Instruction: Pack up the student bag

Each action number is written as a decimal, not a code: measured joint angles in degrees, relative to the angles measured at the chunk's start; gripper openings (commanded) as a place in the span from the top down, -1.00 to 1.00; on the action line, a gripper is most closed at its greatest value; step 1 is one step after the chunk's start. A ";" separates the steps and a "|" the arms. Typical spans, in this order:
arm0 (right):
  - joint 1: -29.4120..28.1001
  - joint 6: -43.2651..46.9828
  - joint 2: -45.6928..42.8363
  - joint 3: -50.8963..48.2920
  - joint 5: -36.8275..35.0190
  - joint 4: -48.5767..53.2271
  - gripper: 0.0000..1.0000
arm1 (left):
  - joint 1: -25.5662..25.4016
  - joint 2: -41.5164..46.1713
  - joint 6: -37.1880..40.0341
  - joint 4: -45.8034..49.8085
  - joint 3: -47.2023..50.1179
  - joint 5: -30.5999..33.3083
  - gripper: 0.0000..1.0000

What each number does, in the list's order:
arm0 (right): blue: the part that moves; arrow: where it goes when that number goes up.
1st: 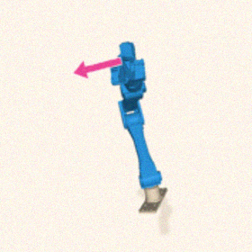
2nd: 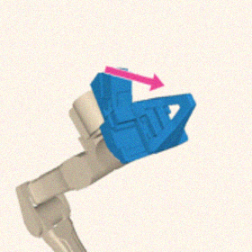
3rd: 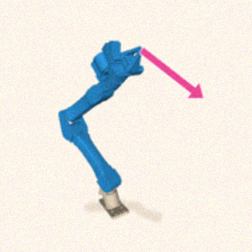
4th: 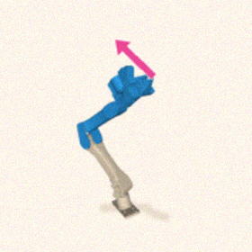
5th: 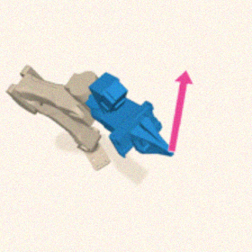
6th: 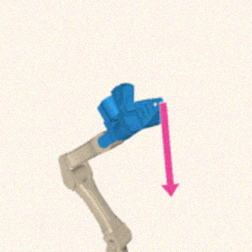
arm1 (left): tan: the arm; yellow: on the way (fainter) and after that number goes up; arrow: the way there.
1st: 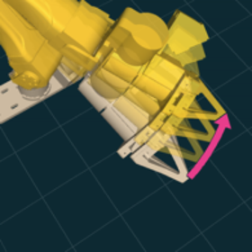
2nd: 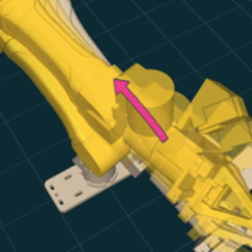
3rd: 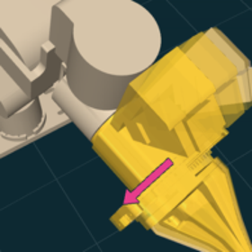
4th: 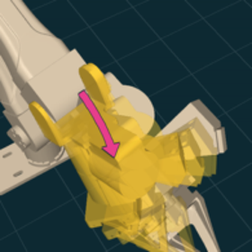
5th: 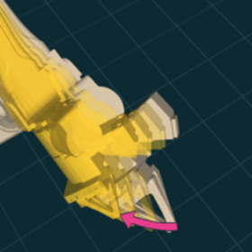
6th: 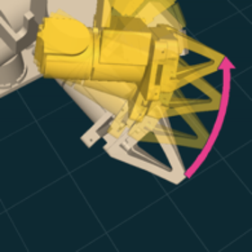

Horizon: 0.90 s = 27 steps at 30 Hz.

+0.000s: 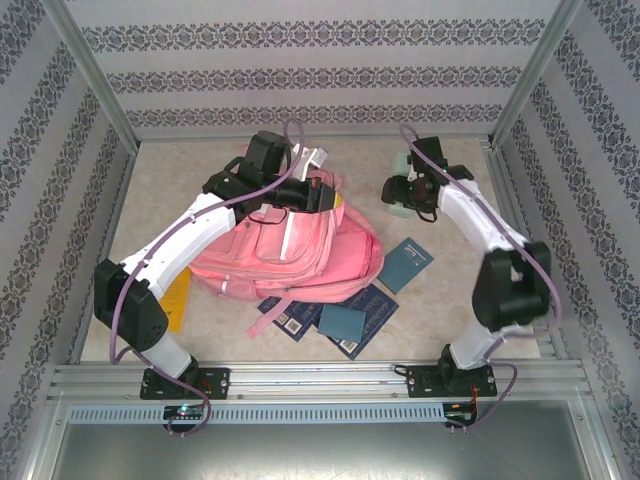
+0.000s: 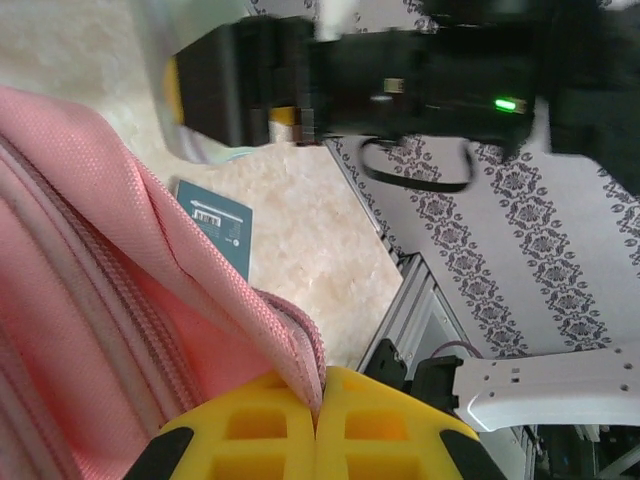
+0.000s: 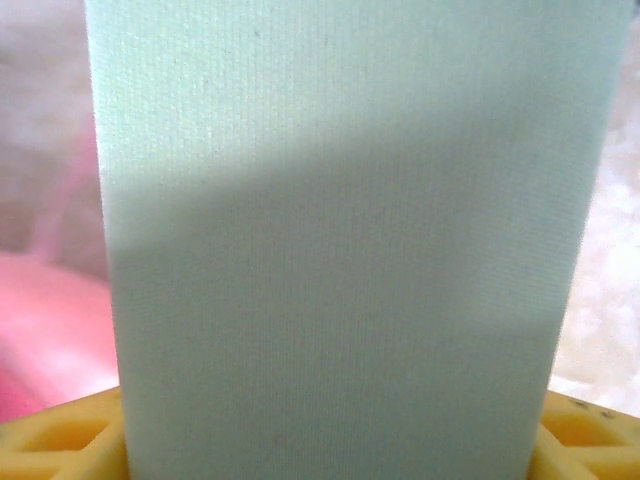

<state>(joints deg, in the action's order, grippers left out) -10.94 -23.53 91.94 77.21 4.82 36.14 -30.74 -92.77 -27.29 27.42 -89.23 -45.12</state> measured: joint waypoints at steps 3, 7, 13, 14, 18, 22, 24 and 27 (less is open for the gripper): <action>-3.28 -1.57 -8.72 -3.82 1.90 -1.53 -0.37 | 0.00 0.02 2.01 4.79 -3.08 0.55 1.00; -10.12 -3.91 -18.03 -11.28 5.14 -3.52 -0.38 | 0.94 1.38 4.04 9.60 -5.14 1.27 1.00; -21.94 -6.62 -24.87 -22.32 9.97 -5.77 -0.40 | 7.28 6.21 3.48 11.56 -4.92 -1.01 1.00; -23.65 -6.62 -24.94 -23.02 10.29 -6.14 -0.40 | 8.24 6.84 3.13 11.56 -4.92 -1.46 1.00; -29.62 -6.56 -22.18 -23.47 12.09 -8.26 -0.40 | 10.05 7.58 2.64 13.31 -6.12 -2.67 1.00; -31.06 -6.58 -15.30 -21.29 13.38 -9.46 -0.39 | 10.12 5.84 2.60 16.22 -9.68 -3.26 1.00; -31.69 -6.60 -12.26 -19.30 13.75 -9.44 -0.40 | 9.84 4.57 2.45 16.98 -11.34 -3.30 1.00; -33.27 -7.30 -8.50 -15.87 15.10 -10.12 -0.40 | 8.83 2.10 2.49 18.23 -14.27 -3.21 1.00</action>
<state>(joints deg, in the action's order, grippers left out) -44.21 -30.83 83.44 61.34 19.92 26.02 -21.91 -90.67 -24.80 45.65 -103.50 -48.34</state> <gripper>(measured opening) 0.700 0.050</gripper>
